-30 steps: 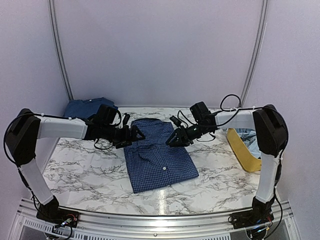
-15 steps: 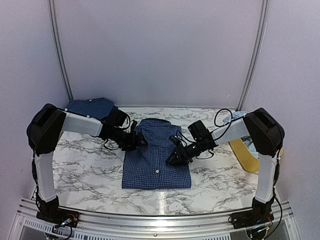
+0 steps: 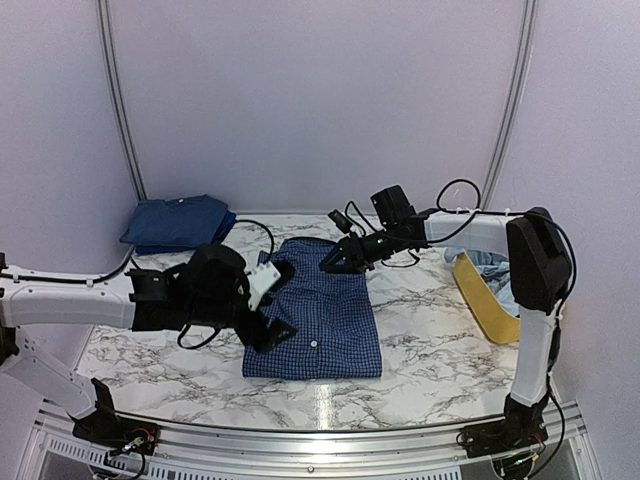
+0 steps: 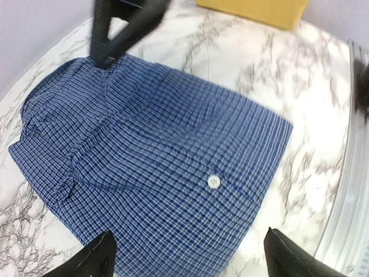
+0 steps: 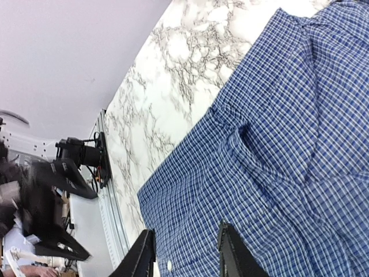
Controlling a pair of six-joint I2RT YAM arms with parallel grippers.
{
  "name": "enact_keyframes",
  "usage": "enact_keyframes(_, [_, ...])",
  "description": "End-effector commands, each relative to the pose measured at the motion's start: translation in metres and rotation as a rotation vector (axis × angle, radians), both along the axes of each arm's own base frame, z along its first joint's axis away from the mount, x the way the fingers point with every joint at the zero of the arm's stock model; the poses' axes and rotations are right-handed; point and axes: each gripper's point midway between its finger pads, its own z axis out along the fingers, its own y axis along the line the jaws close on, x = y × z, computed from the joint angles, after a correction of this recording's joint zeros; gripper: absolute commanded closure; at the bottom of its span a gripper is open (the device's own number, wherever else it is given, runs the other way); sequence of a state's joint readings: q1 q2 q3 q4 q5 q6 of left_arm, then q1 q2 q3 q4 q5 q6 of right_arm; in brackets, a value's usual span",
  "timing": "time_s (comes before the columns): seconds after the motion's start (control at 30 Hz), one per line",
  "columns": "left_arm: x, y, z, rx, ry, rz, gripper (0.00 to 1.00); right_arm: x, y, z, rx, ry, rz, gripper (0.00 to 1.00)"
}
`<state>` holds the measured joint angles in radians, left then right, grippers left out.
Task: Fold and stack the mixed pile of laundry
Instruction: Smooth out the 2/3-rectangle-folded T-shirt at the center of the board, then pick up the 2/3-rectangle-folded T-shirt from the center of the board.
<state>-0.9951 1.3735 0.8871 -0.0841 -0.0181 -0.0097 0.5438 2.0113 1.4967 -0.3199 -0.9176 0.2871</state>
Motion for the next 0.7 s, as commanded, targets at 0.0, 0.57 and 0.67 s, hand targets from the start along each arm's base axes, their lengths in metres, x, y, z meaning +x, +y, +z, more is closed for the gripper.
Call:
enact_keyframes(0.0, [-0.022, 0.015, -0.038, 0.270, -0.178, -0.082, 0.12, -0.005, 0.019, -0.027, -0.024, 0.055, 0.052, 0.70])
enact_keyframes(0.57, [-0.056, -0.030, -0.113, 0.643, -0.438, -0.368, 0.38, -0.003, 0.038, -0.121, -0.153, 0.124, 0.115, 0.88])
enact_keyframes(0.67, [-0.045, -0.031, -0.116, 0.689, -0.499, -0.333, 0.50, -0.010, 0.034, -0.137, -0.180, 0.143, 0.121, 0.88])
